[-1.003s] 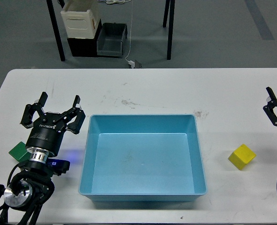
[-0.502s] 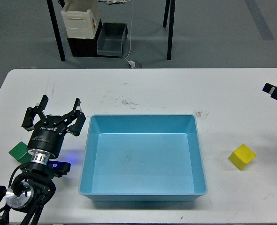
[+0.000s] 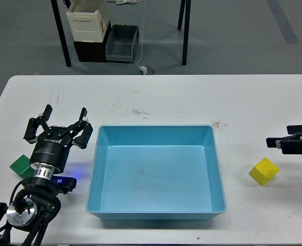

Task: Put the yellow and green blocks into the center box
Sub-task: 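Lower the right gripper onto the yellow cube and close it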

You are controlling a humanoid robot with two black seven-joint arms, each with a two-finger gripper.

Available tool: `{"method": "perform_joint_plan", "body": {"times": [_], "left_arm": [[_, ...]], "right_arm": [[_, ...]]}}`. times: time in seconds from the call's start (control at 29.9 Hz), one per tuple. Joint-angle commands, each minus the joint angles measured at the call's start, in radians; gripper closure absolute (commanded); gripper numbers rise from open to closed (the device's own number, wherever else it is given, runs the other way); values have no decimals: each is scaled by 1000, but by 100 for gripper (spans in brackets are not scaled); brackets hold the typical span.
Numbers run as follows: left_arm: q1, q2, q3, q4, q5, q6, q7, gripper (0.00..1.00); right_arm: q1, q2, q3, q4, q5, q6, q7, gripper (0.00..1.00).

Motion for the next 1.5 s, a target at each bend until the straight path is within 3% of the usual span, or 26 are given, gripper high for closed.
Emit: {"method": "perform_joint_plan", "body": {"times": [0.0, 0.37, 0.6, 1.47], "left_arm": [[-2, -1, 1, 4, 0, 0, 0, 0], [-13, -1, 5, 42, 0, -13, 0, 0], [-22, -1, 1, 55, 0, -14, 0, 0], [-33, -1, -4, 61, -1, -14, 0, 0]], "right_arm": [[111, 15, -159, -12, -92, 0, 15, 1], [323, 179, -462, -147, -189, 0, 22, 1], [331, 262, -518, -226, -187, 0, 22, 1], [311, 382, -615, -320, -175, 0, 20, 4]]}}
